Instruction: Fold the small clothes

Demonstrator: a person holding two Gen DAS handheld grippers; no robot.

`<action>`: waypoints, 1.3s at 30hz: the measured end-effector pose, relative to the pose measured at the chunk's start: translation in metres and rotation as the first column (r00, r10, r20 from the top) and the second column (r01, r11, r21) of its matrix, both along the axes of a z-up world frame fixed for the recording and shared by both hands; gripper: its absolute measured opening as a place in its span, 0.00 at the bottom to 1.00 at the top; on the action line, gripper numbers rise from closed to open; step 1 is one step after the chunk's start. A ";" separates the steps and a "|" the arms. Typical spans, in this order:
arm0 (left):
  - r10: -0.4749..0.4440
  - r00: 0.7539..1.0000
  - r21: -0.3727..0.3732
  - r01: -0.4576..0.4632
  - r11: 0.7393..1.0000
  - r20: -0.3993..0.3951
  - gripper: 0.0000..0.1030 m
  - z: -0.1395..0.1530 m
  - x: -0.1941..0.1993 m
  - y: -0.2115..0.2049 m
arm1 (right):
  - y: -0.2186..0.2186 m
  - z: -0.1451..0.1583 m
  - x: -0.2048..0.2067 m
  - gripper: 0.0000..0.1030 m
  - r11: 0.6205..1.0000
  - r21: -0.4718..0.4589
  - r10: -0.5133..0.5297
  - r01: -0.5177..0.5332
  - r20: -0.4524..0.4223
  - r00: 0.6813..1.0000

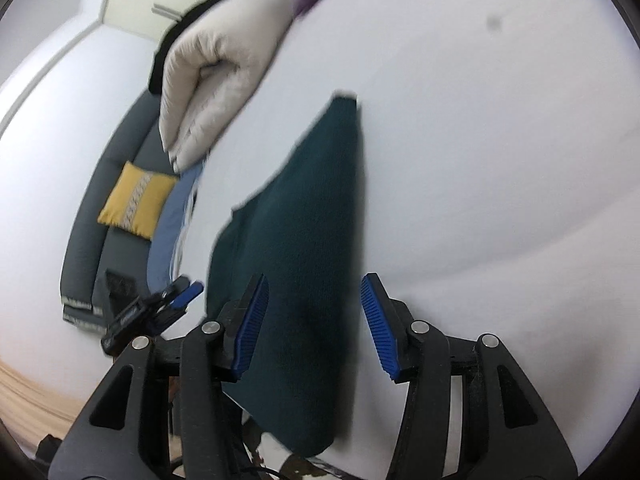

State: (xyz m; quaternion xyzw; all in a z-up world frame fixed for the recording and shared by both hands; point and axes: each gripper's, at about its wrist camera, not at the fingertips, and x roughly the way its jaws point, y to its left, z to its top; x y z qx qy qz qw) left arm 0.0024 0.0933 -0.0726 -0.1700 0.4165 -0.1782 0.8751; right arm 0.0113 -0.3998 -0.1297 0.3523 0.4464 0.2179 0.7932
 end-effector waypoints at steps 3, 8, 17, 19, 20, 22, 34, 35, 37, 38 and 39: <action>-0.023 0.982 0.098 0.005 0.995 0.186 0.77 0.038 -0.032 -0.021 | 0.011 0.042 -0.016 0.47 0.999 -0.052 -0.010 0.017 0.124 0.992; -0.006 0.873 0.239 -0.127 0.963 0.488 1.00 0.091 -0.084 -0.055 | 0.057 0.123 -0.056 0.52 0.952 -0.293 0.021 0.088 0.348 0.937; 0.061 0.772 0.390 -0.385 0.836 0.632 1.00 0.137 -0.131 -0.076 | 0.100 0.210 -0.132 1.00 0.801 -0.440 -0.002 0.405 0.675 0.738; 0.060 0.785 0.403 -0.380 0.832 0.617 1.00 0.142 -0.128 -0.073 | 0.104 0.224 -0.142 1.00 0.765 -0.452 -0.016 0.459 0.698 0.715; 0.072 0.805 0.395 -0.364 0.844 0.589 1.00 0.143 -0.123 -0.069 | 0.107 0.231 -0.144 1.00 0.746 -0.463 -0.023 0.478 0.699 0.714; 0.092 0.841 0.357 -0.322 0.877 0.533 1.00 0.139 -0.113 -0.061 | 0.113 0.241 -0.144 1.00 0.730 -0.479 -0.028 0.488 0.692 0.721; 0.169 0.974 0.395 -0.216 0.893 0.149 1.00 0.038 -0.072 -0.058 | 0.127 0.183 -0.103 1.00 0.727 -0.610 -0.130 0.315 0.327 0.936; 0.173 0.976 0.411 -0.214 0.886 0.136 1.00 0.031 -0.073 -0.059 | 0.128 0.172 -0.098 1.00 0.735 -0.612 -0.134 0.292 0.292 0.947; 0.168 0.980 0.416 -0.199 0.887 0.112 1.00 0.021 -0.072 -0.061 | 0.131 0.156 -0.093 1.00 0.726 -0.633 -0.142 0.269 0.245 0.959; 0.169 0.980 0.415 -0.198 0.888 0.105 1.00 0.017 -0.075 -0.061 | 0.133 0.148 -0.092 1.00 0.723 -0.642 -0.140 0.257 0.228 0.964; 0.170 0.981 0.415 -0.196 0.888 0.099 1.00 0.015 -0.077 -0.061 | 0.133 0.140 -0.090 1.00 0.724 -0.644 -0.137 0.246 0.216 0.967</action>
